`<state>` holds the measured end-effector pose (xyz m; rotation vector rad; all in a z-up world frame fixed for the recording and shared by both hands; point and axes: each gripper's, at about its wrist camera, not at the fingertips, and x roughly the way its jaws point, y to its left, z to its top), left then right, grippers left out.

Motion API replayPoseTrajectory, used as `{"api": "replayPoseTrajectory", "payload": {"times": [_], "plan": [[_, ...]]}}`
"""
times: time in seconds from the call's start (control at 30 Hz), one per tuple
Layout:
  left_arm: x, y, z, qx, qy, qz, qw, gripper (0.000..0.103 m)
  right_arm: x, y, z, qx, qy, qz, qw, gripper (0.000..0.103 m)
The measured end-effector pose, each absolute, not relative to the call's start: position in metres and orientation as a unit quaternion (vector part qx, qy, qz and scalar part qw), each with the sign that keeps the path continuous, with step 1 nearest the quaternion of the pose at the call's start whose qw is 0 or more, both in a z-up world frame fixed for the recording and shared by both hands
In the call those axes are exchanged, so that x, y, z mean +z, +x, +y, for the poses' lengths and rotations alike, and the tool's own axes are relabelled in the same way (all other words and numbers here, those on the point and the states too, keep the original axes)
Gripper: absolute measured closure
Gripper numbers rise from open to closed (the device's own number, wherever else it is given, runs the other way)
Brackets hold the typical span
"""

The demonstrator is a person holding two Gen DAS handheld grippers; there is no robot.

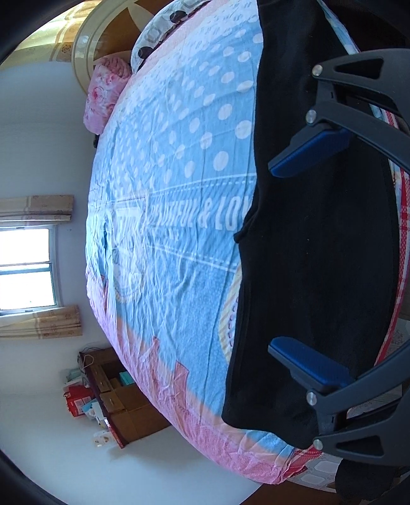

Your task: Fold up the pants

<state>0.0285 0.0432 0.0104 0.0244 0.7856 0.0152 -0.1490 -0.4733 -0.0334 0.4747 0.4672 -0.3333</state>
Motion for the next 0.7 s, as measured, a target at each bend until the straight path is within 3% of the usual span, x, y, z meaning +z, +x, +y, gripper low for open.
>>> {"api": "replayPoseTrajectory", "payload": {"times": [0.17,0.23,0.3,0.7], "plan": [[0.013,0.027,0.041,0.003,0.015,0.379,0.925,0.0,-0.032,-0.149,-0.476,-0.164,0.216,0.232,0.934,0.086],[0.013,0.027,0.04,0.003,0.019,0.379,0.925,0.0,-0.045,-0.149,-0.491,-0.16,0.252,0.237,0.924,0.075],[0.012,0.027,0.04,0.001,0.018,0.38,0.925,0.0,-0.053,-0.158,-0.503,-0.142,0.3,0.216,0.918,0.072],[0.006,0.028,0.048,-0.001,-0.003,0.39,0.921,0.0,-0.061,-0.165,-0.492,-0.062,0.368,0.225,0.9,0.068]]}}
